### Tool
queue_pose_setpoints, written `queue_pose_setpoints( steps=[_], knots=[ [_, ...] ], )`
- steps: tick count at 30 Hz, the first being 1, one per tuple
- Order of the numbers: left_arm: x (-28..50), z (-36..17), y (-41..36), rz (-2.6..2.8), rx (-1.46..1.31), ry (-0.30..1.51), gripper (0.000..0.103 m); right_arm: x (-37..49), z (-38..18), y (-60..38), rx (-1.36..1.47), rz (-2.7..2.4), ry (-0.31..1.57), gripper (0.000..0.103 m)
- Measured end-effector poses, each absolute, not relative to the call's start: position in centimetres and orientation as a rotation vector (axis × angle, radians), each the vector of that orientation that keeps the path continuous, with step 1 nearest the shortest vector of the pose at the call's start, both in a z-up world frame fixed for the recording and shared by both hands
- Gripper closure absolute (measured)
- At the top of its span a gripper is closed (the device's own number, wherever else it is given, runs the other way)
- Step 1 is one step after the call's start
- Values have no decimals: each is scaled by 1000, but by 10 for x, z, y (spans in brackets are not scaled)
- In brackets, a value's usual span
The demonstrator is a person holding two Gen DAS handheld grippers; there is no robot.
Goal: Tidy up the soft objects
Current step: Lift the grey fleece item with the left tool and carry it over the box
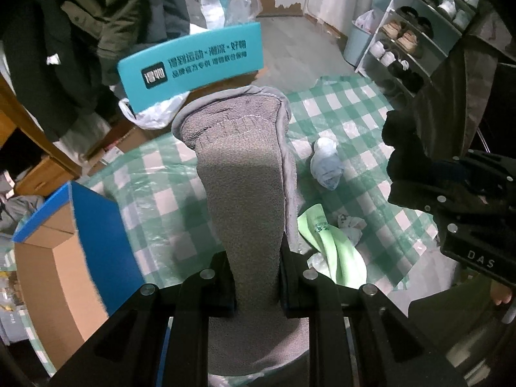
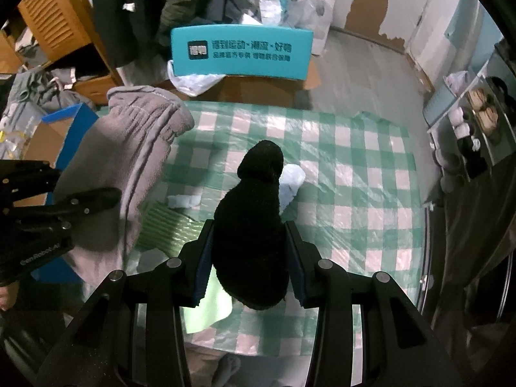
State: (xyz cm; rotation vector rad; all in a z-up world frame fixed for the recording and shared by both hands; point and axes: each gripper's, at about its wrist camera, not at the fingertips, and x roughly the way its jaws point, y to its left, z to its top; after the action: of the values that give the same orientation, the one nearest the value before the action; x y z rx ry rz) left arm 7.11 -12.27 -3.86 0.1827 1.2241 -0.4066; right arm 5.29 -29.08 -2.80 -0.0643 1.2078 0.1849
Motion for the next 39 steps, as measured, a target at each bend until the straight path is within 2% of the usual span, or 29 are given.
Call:
queue_pose_setpoints(
  steps=[11,39],
  knots=[
    [54,-16,-103,-364,249,1148,84,46,-14,-271,-92,228,1171,62],
    [33,6,-7,-240,180,1095,84,41,5,-172,-171,420,1134,62]
  ],
)
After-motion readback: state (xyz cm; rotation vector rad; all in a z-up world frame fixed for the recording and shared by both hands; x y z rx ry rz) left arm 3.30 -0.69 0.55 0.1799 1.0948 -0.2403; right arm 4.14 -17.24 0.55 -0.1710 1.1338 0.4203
